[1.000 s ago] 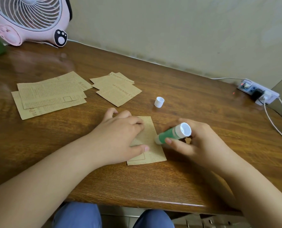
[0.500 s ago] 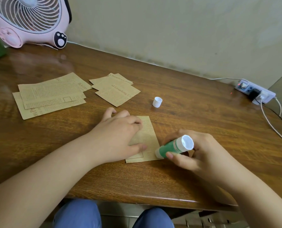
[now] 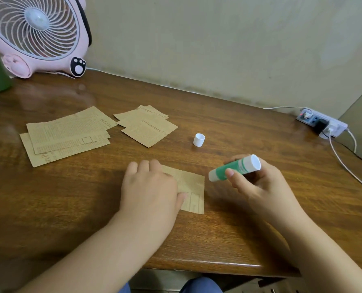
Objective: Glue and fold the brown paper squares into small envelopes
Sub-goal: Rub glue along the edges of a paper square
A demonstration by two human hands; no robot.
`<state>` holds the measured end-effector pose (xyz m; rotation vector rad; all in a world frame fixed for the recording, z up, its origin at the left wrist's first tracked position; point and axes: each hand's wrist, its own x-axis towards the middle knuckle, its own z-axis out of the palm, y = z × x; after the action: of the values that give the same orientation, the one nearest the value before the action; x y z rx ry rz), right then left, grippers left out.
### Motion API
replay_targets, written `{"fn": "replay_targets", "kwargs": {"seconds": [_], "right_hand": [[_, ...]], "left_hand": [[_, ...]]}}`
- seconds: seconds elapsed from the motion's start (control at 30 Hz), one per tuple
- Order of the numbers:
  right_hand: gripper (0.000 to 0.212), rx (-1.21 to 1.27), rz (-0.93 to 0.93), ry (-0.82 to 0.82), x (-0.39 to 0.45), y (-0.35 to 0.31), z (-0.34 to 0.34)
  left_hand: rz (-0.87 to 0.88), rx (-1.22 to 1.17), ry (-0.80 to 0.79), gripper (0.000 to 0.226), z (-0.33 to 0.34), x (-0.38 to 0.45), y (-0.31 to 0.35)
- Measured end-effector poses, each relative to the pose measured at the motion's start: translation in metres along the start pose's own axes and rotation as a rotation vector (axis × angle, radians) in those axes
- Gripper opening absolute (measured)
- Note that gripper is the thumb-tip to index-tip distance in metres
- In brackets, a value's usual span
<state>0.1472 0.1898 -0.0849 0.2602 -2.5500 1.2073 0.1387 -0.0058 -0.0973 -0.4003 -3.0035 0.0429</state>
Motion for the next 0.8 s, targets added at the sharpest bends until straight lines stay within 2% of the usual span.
{"fn": "replay_targets", "kwargs": {"seconds": [0.07, 0.13, 0.23, 0.3, 0.37, 0.47, 0.7, 0.8], "right_hand": [[0.017, -0.001, -0.015, -0.012, 0.004, -0.002, 0.005], [0.020, -0.049, -0.038, -0.029, 0.008, -0.005, 0.007], [0.019, -0.106, -0.049, -0.033, 0.014, -0.004, 0.008], [0.012, -0.144, -0.060, -0.034, 0.017, -0.003, 0.008], [0.004, -0.176, -0.071, -0.051, 0.021, -0.001, 0.010], [0.002, -0.213, -0.096, -0.101, 0.026, 0.000, 0.014], [0.007, -0.297, -0.162, -0.182, 0.033, 0.001, 0.017], [0.013, -0.319, -0.211, -0.273, 0.025, 0.001, 0.007]], "left_hand": [[-0.032, 0.035, 0.033, 0.050, -0.003, 0.004, 0.007], [0.022, -0.004, 0.101, 0.044, -0.001, 0.008, 0.010], [0.262, -0.196, 0.143, 0.033, 0.007, 0.016, 0.002], [0.410, -0.280, 0.075, 0.035, 0.010, 0.023, -0.009], [0.483, -0.286, 0.025, 0.037, 0.012, 0.029, -0.018], [0.485, -0.288, -0.005, 0.039, 0.019, 0.033, -0.024], [0.468, -0.267, 0.051, 0.040, 0.023, 0.029, -0.025], [0.457, -0.264, 0.053, 0.039, 0.024, 0.030, -0.024]]}}
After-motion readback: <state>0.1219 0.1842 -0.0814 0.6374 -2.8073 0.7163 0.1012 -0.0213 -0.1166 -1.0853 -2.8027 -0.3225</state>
